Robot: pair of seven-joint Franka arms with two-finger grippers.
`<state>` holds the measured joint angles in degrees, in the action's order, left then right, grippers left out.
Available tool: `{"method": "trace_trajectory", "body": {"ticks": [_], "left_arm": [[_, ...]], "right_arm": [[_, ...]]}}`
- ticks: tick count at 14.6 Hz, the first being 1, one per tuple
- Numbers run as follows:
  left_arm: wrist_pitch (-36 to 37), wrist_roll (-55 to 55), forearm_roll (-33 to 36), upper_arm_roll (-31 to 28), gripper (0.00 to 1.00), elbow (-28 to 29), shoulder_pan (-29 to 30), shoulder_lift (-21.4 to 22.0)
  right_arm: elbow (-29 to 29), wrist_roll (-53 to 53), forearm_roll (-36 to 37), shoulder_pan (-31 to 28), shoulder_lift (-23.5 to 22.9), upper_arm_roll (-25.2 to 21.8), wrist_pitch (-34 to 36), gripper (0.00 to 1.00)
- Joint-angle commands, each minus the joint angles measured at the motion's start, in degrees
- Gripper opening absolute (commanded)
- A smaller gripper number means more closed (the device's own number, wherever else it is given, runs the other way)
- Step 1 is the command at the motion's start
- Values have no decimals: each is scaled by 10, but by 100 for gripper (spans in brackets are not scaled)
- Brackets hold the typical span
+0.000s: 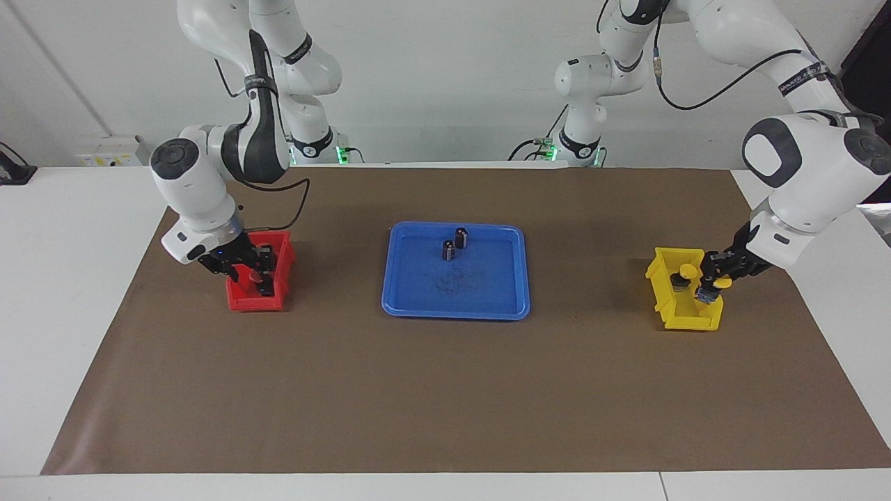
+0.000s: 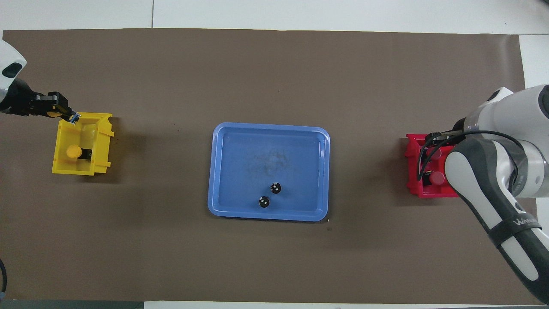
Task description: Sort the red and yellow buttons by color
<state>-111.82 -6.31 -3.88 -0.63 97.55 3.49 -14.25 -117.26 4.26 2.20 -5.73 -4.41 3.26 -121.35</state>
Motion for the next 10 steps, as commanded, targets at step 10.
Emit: {"method": "trace_trajectory", "body": {"ticks": [10], "left_arm": [[-97,-46,-1,5,1,108,10,11]], "right_arm": [[307,-1,-10,-9,26,0,372,100]]}}
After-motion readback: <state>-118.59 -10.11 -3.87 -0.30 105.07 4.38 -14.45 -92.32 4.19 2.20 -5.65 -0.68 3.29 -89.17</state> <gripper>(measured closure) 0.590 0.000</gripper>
